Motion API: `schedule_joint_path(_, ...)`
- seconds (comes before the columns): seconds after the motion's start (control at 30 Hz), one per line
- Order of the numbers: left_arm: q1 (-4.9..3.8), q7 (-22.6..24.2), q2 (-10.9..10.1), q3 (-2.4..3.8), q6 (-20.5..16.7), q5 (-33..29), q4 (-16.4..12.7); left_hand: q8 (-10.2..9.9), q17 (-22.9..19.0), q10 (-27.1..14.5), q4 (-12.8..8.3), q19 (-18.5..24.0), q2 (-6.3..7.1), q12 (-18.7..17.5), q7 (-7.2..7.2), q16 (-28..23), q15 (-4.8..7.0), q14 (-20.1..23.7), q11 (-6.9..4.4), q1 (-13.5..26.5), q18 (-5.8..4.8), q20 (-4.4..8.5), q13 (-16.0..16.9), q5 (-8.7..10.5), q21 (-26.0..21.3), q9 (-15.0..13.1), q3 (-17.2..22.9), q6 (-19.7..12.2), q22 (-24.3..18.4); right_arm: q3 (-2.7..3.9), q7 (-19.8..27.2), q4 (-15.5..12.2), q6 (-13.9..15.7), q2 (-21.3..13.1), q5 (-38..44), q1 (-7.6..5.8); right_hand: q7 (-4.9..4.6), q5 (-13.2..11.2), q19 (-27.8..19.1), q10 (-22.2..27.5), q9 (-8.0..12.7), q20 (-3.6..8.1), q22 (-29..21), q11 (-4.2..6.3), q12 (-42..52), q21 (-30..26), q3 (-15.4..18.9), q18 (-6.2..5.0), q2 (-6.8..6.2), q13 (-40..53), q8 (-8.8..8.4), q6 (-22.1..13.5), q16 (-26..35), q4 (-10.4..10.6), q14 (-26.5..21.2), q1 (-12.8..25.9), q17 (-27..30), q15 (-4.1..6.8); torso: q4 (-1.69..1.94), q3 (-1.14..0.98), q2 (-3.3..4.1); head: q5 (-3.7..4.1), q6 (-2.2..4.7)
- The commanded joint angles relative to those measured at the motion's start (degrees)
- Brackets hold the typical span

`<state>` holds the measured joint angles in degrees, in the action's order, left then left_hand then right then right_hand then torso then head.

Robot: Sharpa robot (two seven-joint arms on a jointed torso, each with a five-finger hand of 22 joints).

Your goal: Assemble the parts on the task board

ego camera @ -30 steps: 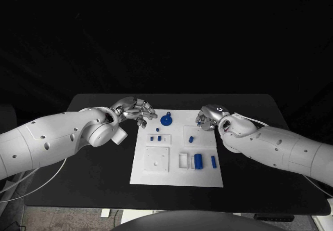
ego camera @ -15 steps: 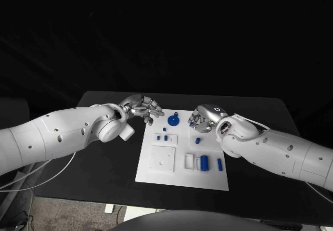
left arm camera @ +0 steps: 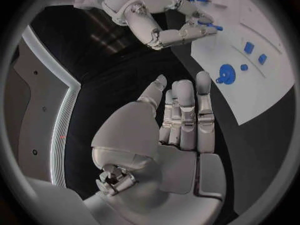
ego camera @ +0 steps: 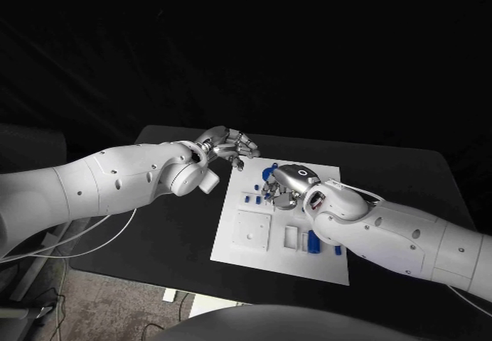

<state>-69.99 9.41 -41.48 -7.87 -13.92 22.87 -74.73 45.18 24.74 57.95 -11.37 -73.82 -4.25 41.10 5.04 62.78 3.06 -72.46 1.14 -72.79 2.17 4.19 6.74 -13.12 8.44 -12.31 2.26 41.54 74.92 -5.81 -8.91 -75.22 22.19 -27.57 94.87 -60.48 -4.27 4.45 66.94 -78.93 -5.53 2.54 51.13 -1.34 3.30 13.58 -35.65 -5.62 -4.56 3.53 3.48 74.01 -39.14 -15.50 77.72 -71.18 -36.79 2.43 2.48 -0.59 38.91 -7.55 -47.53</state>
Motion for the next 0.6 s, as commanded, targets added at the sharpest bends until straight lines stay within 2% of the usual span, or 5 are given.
schedule_joint_path(0.03,-0.22,1.7,0.5,0.05,-3.6,-3.1,0.1,-1.5,-0.2,0.0,0.1,0.0,-0.23,-2.0,0.62,-0.5,-0.63,-0.1,0.69,-0.2,1.05,-0.46,-1.1,0.18,-0.3,1.2,-0.1,-0.2,0.7,-0.46,-1.1,0.5,-2.1,0.9,3.4,0.37,-0.11,0.4,0.5,-0.5,-0.1,0.00,0.1,0.01,0.1,-0.3,0.3,-0.16,0.46,0.0,0.20,0.2,0.2,0.0,0.5,-0.2,-0.1,0.11,0.10,-0.02,0.13,-0.99,-0.44)
schedule_joint_path(0.23,-0.36,2.3,1.2,0.05,-4.4,-4.0,0.3,-4.6,-0.8,1.7,0.2,0.0,-0.39,-7.9,1.01,-1.2,-0.94,-0.1,1.15,-0.3,1.35,-0.78,-3.0,0.12,-0.8,5.2,0.0,1.3,0.7,-1.20,-2.0,2.1,-2.3,2.9,5.3,1.54,-0.09,0.6,0.6,-0.5,-0.1,0.06,0.5,0.02,0.1,-0.5,0.2,-0.18,0.40,0.0,0.20,0.3,0.2,-0.1,0.6,-0.2,-0.1,0.14,0.10,-0.11,0.12,-2.51,-1.31)
schedule_joint_path(0.4,-0.39,2.5,1.4,0.05,-4.6,-4.4,0.2,-10.3,-2.0,3.0,0.1,-0.1,-0.55,-14.8,1.70,-3.0,-1.42,-0.4,1.91,-0.2,1.83,-1.26,-3.1,0.09,-1.4,8.5,0.4,3.1,0.5,-1.58,-2.7,2.9,-2.5,3.9,6.4,2.12,-0.07,0.7,0.7,-0.6,-0.1,0.07,0.6,0.04,0.1,-0.5,0.2,-0.18,0.36,0.0,0.21,0.3,0.2,-0.1,0.7,-0.1,-0.1,0.16,-0.05,-0.31,0.14,-3.71,-1.91)
schedule_joint_path(0.47,-0.40,2.6,1.4,0.05,-4.6,-4.4,0.2,-18.7,-2.5,5.8,-0.3,-0.3,-0.51,-20.6,1.67,-4.3,-1.49,-1.2,1.99,0.1,2.04,-1.40,-3.0,0.08,-1.9,8.7,1.2,7.6,0.3,-1.69,-2.9,3.1,-2.6,4.1,6.6,2.38,-0.07,0.7,0.7,-0.6,-0.1,0.07,0.6,0.04,0.1,-0.5,0.2,-0.18,0.36,0.0,0.21,0.3,0.2,-0.1,0.7,-0.1,-0.1,0.16,-0.07,-0.33,0.20,-3.83,-2.07)
schedule_joint_path(0.6,-0.40,2.8,1.6,0.05,-4.4,-4.7,0.2,-24.8,-2.8,6.7,-0.3,-0.5,-0.60,-26.9,1.64,-5.3,-1.74,-1.5,2.57,0.3,2.29,-1.62,-3.2,0.18,-2.3,8.6,2.1,11.1,0.4,-1.92,-3.1,3.5,-2.9,4.4,7.0,2.86,-0.07,0.7,0.8,-0.6,-0.1,0.09,0.9,0.04,0.1,-0.8,0.0,-0.19,0.33,0.0,0.20,0.3,0.2,-0.2,0.7,0.0,0.0,0.16,-0.09,-0.18,0.09,-4.04,-2.41)
